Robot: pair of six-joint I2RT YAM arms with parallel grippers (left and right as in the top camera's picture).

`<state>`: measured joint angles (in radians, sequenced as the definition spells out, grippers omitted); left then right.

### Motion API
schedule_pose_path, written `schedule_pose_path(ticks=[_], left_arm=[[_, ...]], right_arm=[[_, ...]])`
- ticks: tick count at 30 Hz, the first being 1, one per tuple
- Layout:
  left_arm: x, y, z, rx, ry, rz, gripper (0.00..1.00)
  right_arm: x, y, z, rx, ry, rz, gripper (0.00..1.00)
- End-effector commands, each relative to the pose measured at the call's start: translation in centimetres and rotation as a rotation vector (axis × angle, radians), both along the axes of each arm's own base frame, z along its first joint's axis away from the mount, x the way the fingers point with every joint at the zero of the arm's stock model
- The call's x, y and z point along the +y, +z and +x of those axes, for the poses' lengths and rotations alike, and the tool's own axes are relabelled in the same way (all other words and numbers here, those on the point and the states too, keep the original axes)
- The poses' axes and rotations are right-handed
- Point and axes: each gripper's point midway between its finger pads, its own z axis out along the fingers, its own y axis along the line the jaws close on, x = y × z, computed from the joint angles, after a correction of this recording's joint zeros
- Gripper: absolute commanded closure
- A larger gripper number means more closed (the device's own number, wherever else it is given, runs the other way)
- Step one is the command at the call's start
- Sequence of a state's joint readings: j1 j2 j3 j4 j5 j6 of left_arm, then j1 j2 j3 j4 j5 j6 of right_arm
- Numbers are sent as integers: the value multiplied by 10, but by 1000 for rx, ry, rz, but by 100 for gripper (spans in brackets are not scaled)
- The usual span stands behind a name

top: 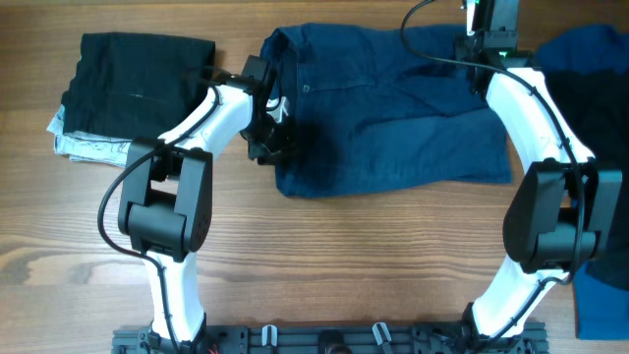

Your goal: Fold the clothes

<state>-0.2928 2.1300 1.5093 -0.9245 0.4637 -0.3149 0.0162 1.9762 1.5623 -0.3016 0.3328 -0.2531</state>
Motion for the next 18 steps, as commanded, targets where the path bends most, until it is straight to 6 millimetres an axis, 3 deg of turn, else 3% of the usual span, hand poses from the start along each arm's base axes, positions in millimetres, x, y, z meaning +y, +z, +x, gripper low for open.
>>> schedule_pose_path(ticks=[1,12,15,18], left_arm=[[-2,-4,-15,60,-23,-10,50],[-19,8,-35,137,-58,-118,53],[-22,5,-43,158,-69,-112,62],[-22,-3,-59,201,-75,-98,84]], right_arm=[[0,19,3,-42,13,4,96],[0,19,3,-41,13,4,96],[0,19,3,-41,13,5,96],[0,20,3,-42,13,4,96]])
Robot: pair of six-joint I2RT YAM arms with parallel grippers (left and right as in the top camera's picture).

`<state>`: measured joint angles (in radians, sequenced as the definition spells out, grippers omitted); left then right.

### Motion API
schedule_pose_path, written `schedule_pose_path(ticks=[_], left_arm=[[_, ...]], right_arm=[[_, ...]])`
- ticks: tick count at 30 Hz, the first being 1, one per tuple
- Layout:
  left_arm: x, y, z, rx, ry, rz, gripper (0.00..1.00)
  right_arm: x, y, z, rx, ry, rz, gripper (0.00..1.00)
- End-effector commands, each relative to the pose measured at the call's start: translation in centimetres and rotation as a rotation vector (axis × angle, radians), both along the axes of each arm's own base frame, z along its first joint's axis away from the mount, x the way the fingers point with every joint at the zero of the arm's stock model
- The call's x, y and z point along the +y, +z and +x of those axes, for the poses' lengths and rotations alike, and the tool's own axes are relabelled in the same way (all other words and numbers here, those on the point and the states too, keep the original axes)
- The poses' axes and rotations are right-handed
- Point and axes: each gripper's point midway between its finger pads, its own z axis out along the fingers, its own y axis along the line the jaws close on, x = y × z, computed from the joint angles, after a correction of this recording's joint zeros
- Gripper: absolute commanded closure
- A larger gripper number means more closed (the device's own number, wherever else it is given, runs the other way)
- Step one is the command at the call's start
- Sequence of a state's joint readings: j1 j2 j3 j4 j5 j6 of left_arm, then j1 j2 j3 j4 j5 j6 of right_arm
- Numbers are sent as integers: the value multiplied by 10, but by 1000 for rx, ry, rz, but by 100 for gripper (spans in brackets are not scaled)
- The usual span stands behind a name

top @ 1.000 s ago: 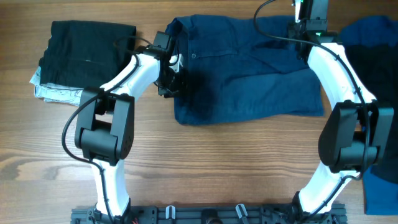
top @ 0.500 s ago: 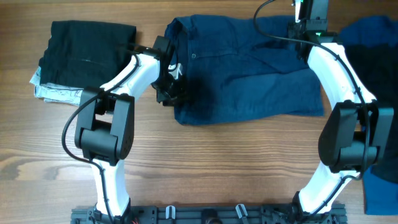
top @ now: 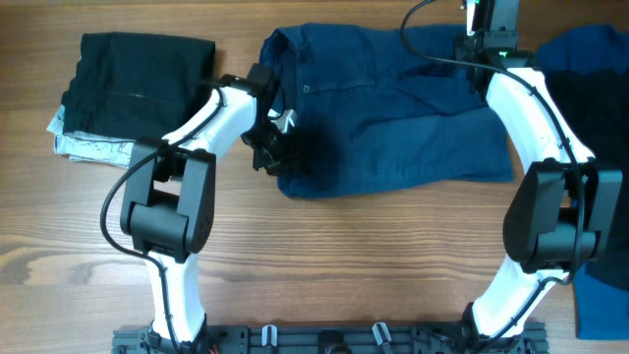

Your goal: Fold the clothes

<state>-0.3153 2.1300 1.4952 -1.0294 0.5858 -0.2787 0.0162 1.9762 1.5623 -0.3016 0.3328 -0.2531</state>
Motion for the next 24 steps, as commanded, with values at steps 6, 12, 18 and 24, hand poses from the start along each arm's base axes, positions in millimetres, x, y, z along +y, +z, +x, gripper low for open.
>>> schedule_pose_path(ticks=[6,12,18,24], left_arm=[[5,-14,-56,196,-30,32,96],[19,0,-81,299,-44,100,96],[31,-8,-99,346,-62,151,96],[38,-14,-109,371,-68,175,96]], right_arm=[[0,27,9,-82,13,3,96],[-6,54,26,-192,45,-56,96],[-9,53,36,-226,95,-28,96],[-3,21,50,-188,262,-34,96]])
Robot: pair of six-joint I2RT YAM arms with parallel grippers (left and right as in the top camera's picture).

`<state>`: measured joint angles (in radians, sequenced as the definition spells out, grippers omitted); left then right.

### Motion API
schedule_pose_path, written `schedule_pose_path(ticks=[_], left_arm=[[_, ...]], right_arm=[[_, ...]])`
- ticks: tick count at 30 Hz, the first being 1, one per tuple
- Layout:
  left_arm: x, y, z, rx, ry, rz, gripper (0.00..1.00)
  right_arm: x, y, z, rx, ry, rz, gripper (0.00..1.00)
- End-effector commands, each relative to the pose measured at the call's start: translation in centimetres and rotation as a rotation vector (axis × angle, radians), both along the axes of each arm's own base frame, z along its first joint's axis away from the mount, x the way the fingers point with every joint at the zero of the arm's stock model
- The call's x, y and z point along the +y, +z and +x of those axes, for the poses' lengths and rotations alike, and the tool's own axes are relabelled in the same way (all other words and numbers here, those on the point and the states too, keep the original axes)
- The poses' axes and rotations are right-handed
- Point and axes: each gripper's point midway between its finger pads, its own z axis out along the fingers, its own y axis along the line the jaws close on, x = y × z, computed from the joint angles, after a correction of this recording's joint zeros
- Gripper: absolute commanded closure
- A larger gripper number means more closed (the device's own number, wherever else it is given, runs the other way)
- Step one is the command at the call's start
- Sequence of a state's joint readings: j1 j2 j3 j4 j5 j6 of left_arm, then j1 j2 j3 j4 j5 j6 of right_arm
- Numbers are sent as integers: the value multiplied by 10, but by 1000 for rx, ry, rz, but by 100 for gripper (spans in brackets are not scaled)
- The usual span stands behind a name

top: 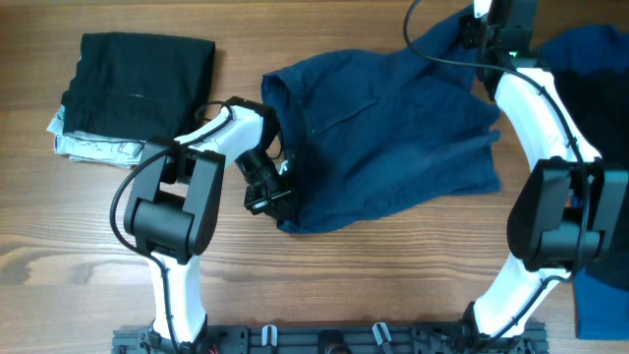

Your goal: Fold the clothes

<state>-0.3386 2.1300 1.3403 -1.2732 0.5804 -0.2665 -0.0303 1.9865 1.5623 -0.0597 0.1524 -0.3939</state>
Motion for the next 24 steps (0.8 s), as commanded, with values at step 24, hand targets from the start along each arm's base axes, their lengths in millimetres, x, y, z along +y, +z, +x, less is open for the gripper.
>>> schedule_pose_path(ticks=[24], left_arm=[[12,-9,-3,-38,-50,44,96]], right_arm=[[-59,-137,-58,463,-257,-75,96]])
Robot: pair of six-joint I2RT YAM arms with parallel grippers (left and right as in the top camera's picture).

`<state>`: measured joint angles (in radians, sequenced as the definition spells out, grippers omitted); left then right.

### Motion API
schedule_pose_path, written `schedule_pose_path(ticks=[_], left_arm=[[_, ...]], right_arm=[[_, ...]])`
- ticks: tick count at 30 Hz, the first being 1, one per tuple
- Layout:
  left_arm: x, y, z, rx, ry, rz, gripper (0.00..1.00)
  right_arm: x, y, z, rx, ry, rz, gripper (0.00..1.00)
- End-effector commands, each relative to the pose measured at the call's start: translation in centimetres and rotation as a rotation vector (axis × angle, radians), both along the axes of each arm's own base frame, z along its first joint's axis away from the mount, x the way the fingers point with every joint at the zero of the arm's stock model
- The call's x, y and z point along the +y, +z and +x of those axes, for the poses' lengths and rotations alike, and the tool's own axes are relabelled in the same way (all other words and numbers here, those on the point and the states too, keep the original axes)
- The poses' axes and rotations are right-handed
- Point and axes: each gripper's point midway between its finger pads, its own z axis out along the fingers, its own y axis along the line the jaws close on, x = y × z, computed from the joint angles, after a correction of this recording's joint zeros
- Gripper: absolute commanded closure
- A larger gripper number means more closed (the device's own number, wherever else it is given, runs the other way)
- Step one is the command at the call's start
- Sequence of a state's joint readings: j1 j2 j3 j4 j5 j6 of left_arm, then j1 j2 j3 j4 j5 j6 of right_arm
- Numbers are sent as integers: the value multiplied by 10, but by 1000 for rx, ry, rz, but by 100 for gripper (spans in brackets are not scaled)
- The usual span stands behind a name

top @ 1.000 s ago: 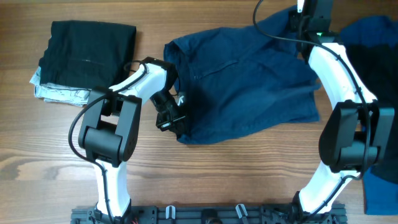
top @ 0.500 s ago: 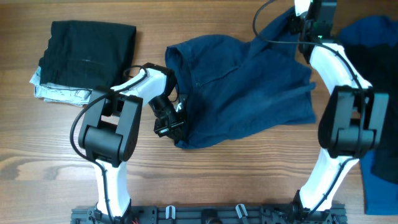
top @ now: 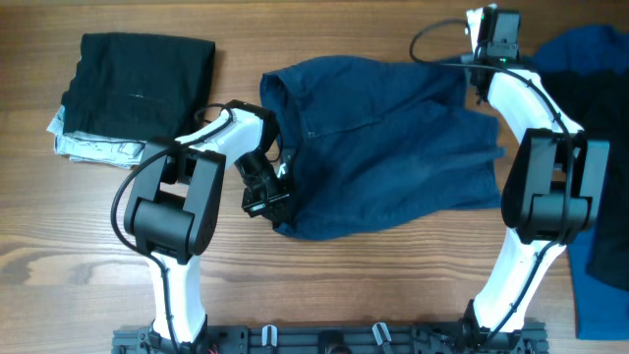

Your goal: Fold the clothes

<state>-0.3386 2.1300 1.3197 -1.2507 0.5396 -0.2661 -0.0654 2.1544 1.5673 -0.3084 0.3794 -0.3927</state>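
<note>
A dark blue pair of shorts (top: 383, 147) lies spread across the middle of the wooden table, its waistband to the left. My left gripper (top: 267, 203) sits at the garment's lower-left corner, shut on the fabric edge. My right gripper (top: 488, 22) is at the far edge of the table, just beyond the garment's top-right corner (top: 466, 77). The cloth there lies flat and does not reach up to the fingers. The fingers themselves are hidden under the wrist.
A folded black garment (top: 138, 77) rests on a light patterned cloth (top: 86, 146) at the far left. A heap of dark blue and black clothes (top: 590, 79) fills the right edge, with more blue cloth (top: 601, 295) at the lower right.
The raised top-right corner of the shorts has dropped flat onto the table. My right arm has shifted slightly right and back. The left gripper and its corner stayed nearly where they were.
At first the shorts lay folded along the far side, my left gripper at their left edge and my right at the top-right corner. Then the left gripper stood nearer me with the edge, the right corner lifted. Now the shorts lie spread flatter.
</note>
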Motion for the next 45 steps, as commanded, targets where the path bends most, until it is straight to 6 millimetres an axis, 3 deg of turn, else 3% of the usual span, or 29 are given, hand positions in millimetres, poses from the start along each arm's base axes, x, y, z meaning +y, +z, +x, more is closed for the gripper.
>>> schedule_pose_path(ticks=[1,5,8,9,11,13,16,20,21,24,27,35,38,43,44,45], left_arm=[[5,-1,-1,-24,-30,11,96],[4,-1,-1,-26,-30,10,96],[4,-2,1,-36,-30,7,96],[4,-3,2,-38,-30,6,96],[3,-3,3,-44,-30,4,96],[3,-4,3,-45,-31,3,96],[3,-4,3,-46,-31,3,96],[4,-4,3,-48,-34,9,95],[4,-4,3,-48,-34,9,95],[4,-4,3,-48,-34,9,95],[4,-4,3,-48,-34,9,96],[3,1,13,-76,-13,7,91],[-2,22,39,-170,32,-10,89],[-8,85,101,-439,79,-71,76],[-7,98,111,-492,81,-67,67],[-4,109,121,-542,82,-59,46]], right_arm=[[0,-10,-16,55,-62,64,96],[10,-21,-32,96,-123,171,95],[43,-37,-47,195,-38,334,75],[52,-40,-52,223,-17,381,58],[66,-43,-66,294,28,442,54],[67,-35,-78,343,33,441,50],[67,-1,-85,353,26,445,40],[63,73,-75,213,23,445,7],[59,100,-71,139,15,448,1],[48,138,-61,7,17,439,0],[37,152,-48,-80,24,451,0],[26,114,-10,-115,64,538,5],[25,106,-4,-114,82,526,4],[24,108,-1,-127,85,524,4],[24,106,-2,-121,83,525,4],[25,106,-3,-117,82,526,4]])
